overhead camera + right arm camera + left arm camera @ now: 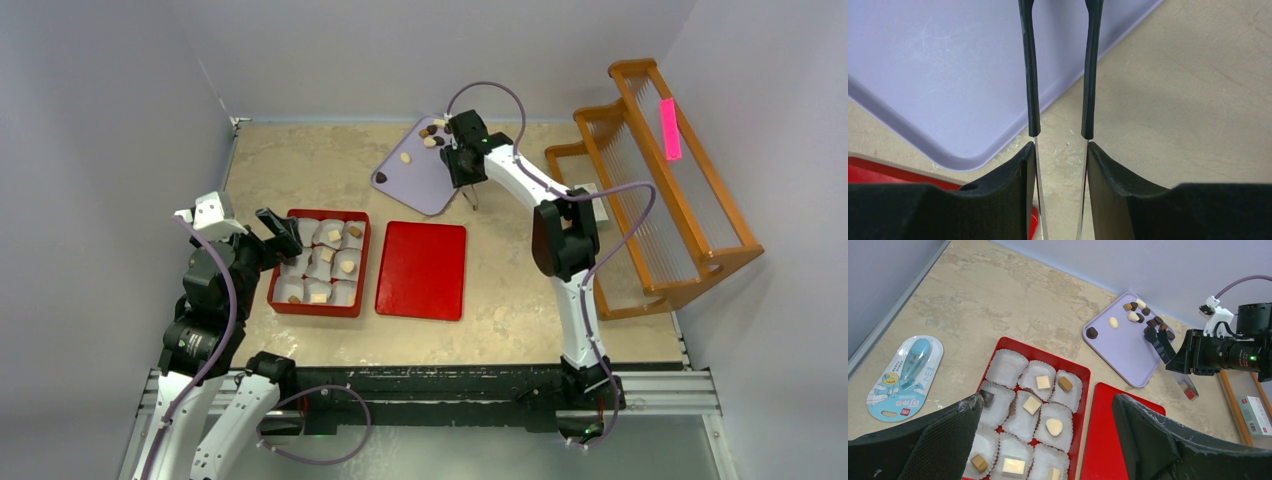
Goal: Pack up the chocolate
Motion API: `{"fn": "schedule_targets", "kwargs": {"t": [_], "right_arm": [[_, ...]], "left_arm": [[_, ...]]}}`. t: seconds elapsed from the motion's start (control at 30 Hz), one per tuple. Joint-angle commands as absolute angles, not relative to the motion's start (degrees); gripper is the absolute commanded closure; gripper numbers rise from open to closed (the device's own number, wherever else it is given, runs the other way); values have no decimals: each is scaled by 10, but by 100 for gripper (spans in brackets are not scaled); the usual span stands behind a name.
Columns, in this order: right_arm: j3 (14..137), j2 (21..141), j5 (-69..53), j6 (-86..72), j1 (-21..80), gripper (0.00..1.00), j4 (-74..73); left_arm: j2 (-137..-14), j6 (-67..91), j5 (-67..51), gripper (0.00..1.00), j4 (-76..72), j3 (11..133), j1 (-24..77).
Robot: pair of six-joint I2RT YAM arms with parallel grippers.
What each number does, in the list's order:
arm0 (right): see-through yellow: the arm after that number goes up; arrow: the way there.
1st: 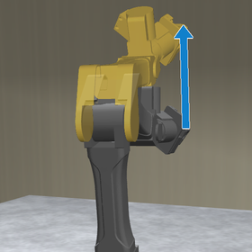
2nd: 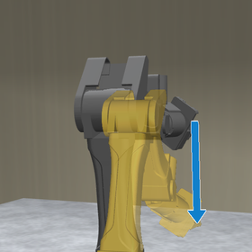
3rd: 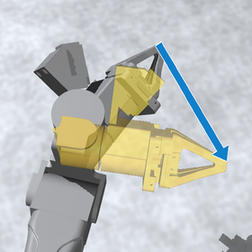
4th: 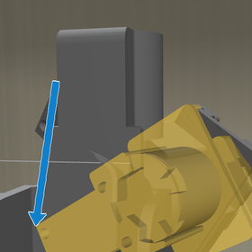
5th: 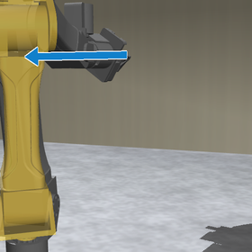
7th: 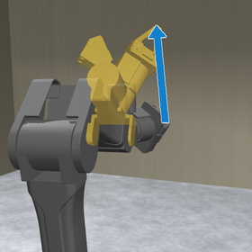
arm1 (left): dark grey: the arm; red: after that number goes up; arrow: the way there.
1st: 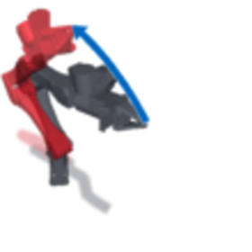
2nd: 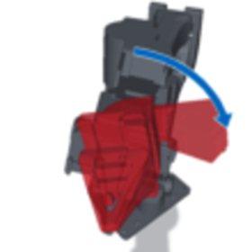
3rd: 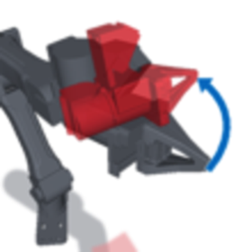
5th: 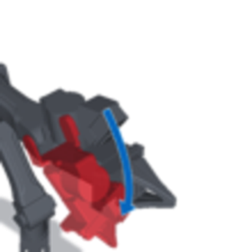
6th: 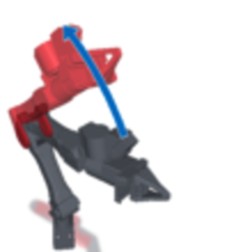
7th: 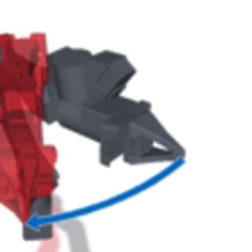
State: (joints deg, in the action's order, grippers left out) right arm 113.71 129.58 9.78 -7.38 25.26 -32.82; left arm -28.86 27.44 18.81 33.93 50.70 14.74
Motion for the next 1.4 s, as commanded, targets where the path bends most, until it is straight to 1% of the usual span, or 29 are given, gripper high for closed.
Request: {"fn": "schedule_targets", "kwargs": {"t": [0.0, 0.53, 0.9, 1.1, 1.37], "right_arm": [[1173, 1309, 112, -83, 249, 58, -330], [1252, 1372, 129, -94, 237, 58, -359], [1265, 1397, 90, -80, 223, 58, -340], [1248, 1388, 49, -70, 222, 64, -316], [1217, 1362, 58, -65, 222, 68, -304]], "left_arm": [[-292, 276, 185, 1, 317, 503, 143], [-293, 276, 186, 1, 317, 504, 143], [-294, 276, 186, 1, 316, 504, 143], [-295, 276, 186, 1, 316, 504, 143], [-294, 276, 186, 1, 317, 504, 143]]}}
